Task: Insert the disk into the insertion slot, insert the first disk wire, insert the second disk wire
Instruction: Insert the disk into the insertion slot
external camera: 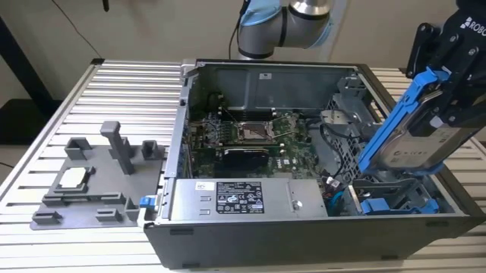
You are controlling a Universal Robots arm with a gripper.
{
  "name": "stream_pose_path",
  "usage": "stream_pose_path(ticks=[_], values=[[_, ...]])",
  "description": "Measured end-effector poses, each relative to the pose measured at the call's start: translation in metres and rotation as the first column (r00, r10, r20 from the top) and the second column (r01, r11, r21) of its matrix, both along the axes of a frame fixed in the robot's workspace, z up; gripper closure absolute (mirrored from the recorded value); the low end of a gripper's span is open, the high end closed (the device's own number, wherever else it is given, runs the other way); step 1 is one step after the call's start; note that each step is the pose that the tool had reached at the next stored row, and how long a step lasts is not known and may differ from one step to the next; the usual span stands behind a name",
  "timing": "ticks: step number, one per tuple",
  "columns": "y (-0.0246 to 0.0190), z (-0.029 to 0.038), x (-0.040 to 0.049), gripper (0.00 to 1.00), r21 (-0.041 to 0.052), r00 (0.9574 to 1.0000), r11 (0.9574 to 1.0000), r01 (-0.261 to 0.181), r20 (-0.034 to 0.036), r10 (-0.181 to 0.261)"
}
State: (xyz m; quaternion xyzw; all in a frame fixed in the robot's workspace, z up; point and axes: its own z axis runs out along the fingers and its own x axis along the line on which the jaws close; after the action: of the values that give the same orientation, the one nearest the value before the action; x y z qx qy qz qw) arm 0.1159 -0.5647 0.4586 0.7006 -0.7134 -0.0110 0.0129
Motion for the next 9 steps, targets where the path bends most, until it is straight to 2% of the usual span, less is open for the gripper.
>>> stream_pose_path(ticks=[9], values=[[-0.0012,-0.0089,0.0049,0.67,-0.0002,1.0000,1.0000,-0.001,0.0001,0.001]])
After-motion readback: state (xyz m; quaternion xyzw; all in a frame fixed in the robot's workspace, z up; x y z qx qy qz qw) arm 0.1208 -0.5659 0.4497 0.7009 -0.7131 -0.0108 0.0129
